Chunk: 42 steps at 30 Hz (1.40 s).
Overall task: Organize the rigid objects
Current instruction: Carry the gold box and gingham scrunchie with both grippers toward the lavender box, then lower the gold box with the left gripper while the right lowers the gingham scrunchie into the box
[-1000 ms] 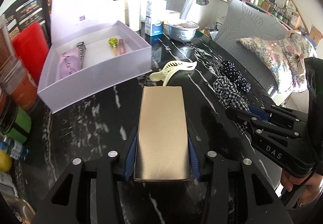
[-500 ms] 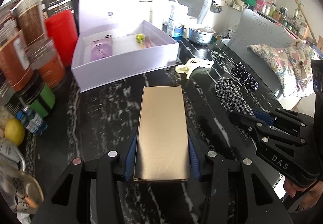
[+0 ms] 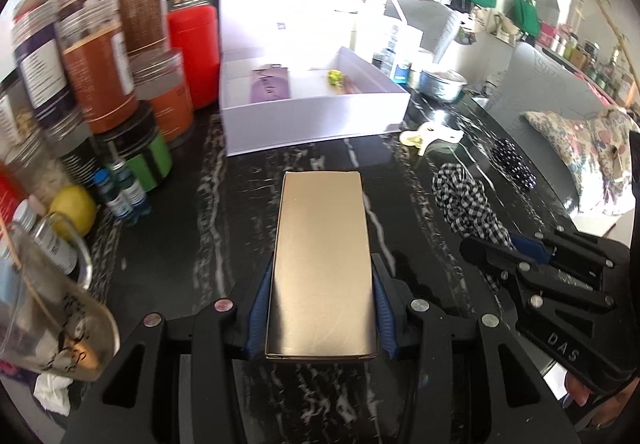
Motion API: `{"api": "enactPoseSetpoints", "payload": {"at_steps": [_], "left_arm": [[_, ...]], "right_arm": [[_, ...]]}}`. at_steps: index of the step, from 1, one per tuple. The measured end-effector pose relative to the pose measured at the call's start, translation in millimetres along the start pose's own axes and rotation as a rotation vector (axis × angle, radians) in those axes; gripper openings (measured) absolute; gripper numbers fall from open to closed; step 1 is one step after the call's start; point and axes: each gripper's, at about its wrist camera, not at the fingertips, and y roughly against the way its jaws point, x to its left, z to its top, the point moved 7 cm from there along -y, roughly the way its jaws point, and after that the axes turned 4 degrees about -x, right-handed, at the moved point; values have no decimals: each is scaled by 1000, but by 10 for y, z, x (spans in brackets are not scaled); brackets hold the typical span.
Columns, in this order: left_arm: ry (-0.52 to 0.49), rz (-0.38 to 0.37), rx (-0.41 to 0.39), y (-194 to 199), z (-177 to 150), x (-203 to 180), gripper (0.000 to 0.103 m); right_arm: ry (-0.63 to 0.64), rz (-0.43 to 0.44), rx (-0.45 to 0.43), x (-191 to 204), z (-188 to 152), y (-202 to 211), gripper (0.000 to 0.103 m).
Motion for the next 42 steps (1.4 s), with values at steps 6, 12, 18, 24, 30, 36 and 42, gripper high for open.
{"api": "enactPoseSetpoints", "payload": {"at_steps": [6,12,18,24,30,36,42], "left_arm": [[27,26,-18,47,31,145,44],[28,20,-29,22,141,199,44],[24,7,-39,-46,293,224,44],[10,-6,-48,-133,467,190,44],[8,-9,-81,-171,705,192,44],[-10,-14,-114,-205,948,155,44],[-21,-14,-132,-249,1168,116,44]], "right_arm": [[33,39,5,229,-7,-40,17],[51,52,6,360,42,-75,17],[59,49,-4,385,148,-110,17],[69,51,-17,367,291,-157,17],[82,46,-38,325,469,-186,17],[98,39,-74,270,707,-181,17],[101,41,-96,210,910,-182,17]]}}
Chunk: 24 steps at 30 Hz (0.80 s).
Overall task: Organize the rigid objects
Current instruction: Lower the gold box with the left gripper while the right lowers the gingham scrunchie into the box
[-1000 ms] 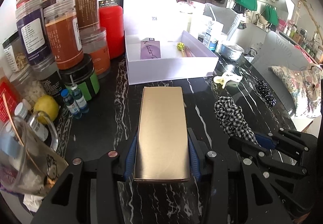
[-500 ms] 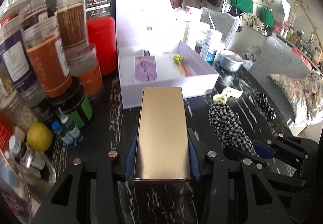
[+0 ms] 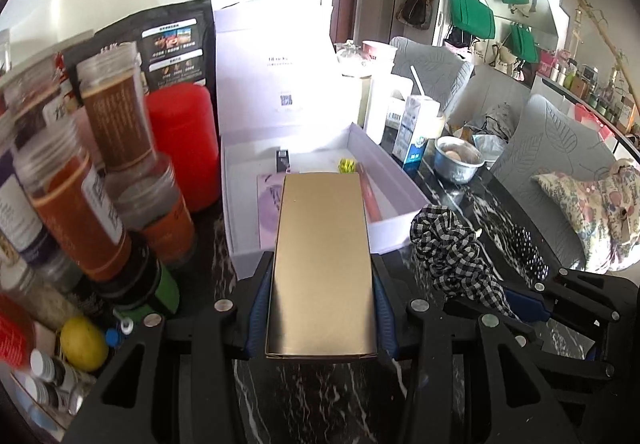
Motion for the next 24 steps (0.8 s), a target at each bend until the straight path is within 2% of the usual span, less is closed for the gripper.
{"api": "enactPoseSetpoints", "payload": {"at_steps": [9,24], "left_arm": [[-24,0,-45,-111,374,-45,44],[-2,9,-85,-522,942,13,44]], "right_arm": [[19,0,-39,-136,312,-47,17],[42,-24,-76,-432,832,-329,17]]}}
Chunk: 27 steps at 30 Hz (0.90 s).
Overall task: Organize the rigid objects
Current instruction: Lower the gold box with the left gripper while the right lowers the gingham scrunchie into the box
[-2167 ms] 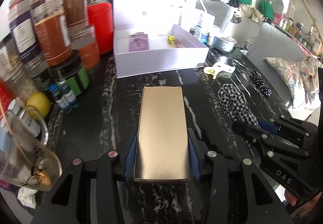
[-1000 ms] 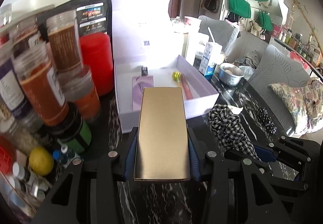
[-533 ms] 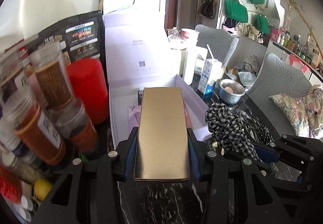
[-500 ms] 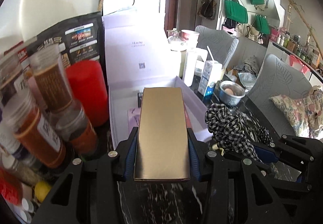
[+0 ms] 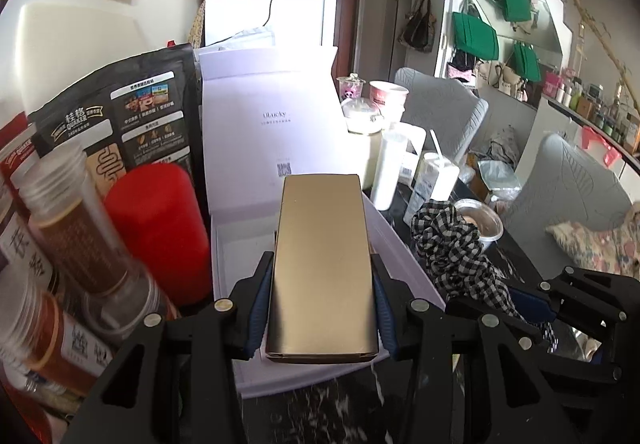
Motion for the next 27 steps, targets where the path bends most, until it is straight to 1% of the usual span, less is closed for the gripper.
{"api": "enactPoseSetpoints", "payload": {"at_steps": [4,7,11,17,20,22,25,27], "left_arm": [[15,28,-11,-114,136,61,44],[29,34,-13,-198,217,113,44],[11,63,-5,-321,291,164,44],[18,97,12,-525,291,275,44],[18,97,34,-636,239,285,44],[16,96,47,-699,206,287,44],[-11,133,67,-797,147,290,44],[-18,144,74,-854,114,304,44]], "right_arm": [[9,-11,-15,-84,142,-110,17],[11,-12,-19,-129,217,-185,17],[-2,1,-23,-169,308,-317,17],[-16,5,-26,-229,400,-546,17],[-11,2,-3,-265,354,-655,17],[-18,5,28,-303,276,-735,17],[-29,3,55,-345,204,-816,17],[-28,-4,67,-367,174,-864,17]]}}
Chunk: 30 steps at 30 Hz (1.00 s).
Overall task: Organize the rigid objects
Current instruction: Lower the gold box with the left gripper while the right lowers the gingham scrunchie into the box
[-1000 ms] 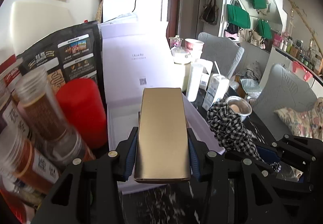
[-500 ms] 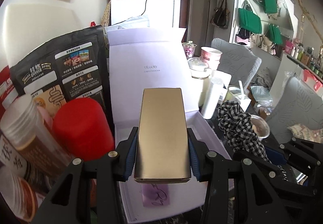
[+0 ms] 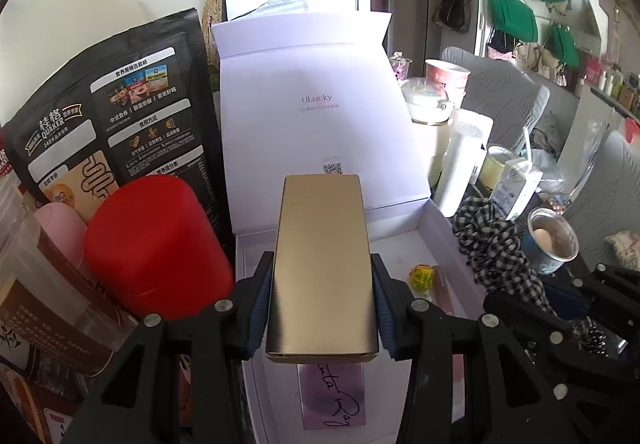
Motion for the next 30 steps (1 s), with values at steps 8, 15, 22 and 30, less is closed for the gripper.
{"api": "enactPoseSetpoints", "payload": {"at_steps": [8,15,22,30], "left_arm": [[33,-43,86,-229,-132,-1,44],[16,-7,143,-438,-267,-9,44],[12,3,205,-599,-388,9,45],[1,19,208,-604,-404,1,45]], "right_arm": [[-19,-5,60,-69,-144,-208,17],[-28,-29,128,-170,-299,-421,17],[-55,-29,186,-226,-419,-574,17],[-71,-44,243,-255,-560,-741,18]]}}
